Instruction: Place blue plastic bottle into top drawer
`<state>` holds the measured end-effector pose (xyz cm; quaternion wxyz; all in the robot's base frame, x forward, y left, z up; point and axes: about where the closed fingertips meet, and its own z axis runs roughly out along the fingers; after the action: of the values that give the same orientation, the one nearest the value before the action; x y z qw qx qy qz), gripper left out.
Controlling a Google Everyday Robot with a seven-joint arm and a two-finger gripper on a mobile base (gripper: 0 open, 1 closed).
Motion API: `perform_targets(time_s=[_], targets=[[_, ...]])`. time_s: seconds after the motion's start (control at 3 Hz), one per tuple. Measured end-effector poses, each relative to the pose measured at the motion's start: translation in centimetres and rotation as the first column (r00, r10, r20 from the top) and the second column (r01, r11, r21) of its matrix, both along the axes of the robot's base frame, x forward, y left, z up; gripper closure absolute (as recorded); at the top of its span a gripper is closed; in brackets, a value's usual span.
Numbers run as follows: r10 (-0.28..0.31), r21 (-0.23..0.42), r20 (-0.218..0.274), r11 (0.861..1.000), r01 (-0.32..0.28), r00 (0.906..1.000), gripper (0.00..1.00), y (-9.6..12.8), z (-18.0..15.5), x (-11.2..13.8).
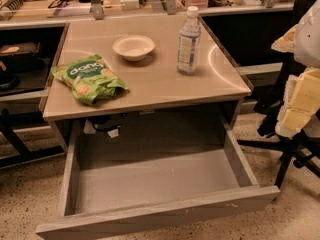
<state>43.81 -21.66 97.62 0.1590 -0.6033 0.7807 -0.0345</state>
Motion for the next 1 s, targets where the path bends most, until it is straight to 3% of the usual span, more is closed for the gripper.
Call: perform_targets(time_s=[0.67,1.0], targets=[[-0.020,0.023,0.015,1.000,0.020,0.9997,0.00,-0.1,-0.1,1.0],[-0.071,0.093,0.029,0.993,0.068,0.9970,0.00,0.1,-1.8,4.9]])
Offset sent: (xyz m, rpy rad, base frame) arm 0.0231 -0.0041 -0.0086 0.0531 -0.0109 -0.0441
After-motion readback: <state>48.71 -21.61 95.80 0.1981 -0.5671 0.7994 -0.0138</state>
